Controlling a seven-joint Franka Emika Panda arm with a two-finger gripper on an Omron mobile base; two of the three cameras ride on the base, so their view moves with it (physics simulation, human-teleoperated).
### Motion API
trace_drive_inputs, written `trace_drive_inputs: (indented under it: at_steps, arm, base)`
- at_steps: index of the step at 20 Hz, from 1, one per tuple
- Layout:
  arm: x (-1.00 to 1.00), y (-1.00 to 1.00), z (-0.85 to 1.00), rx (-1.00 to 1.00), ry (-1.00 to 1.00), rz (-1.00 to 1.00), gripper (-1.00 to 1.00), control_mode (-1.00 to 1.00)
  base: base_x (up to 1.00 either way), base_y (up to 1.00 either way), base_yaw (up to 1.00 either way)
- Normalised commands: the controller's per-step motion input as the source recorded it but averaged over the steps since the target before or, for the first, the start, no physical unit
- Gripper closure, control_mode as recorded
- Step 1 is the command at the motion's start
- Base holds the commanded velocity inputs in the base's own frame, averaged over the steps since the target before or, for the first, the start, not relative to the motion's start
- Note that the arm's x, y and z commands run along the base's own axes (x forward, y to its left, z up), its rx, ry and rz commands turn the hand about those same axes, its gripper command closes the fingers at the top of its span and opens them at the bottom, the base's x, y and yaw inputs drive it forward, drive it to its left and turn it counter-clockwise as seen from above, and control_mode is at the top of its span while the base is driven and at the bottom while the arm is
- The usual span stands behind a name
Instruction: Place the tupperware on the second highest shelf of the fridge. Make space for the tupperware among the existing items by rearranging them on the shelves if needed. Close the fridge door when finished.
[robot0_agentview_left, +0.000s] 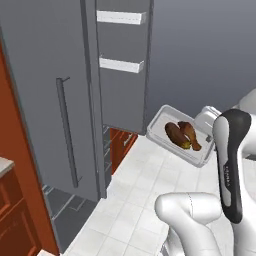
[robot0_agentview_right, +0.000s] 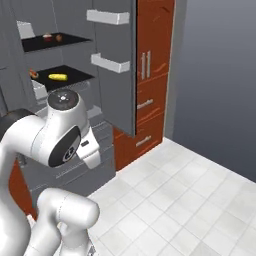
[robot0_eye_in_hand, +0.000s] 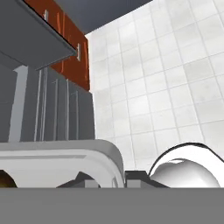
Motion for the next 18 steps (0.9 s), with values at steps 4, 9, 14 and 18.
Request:
trace_drive_inputs:
  at_steps: [4, 9, 14, 18]
  arm:
    - [0.00, 0.00, 0.00, 0.00, 0.00, 0.00, 1.00, 1.00]
    - [0.00, 0.00, 0.00, 0.00, 0.00, 0.00, 1.00, 1.00]
    - [0.00, 0.00, 0.00, 0.00, 0.00, 0.00, 1.00, 1.00]
    - [0.00, 0.00, 0.00, 0.00, 0.00, 0.00, 1.00, 1.00]
  base:
    - [0.12, -0.80, 0.08]
    - [0.29, 0.08, 0.28]
    - [0.57, -0.08, 0.48]
    - [0.70, -0.46, 0.52]
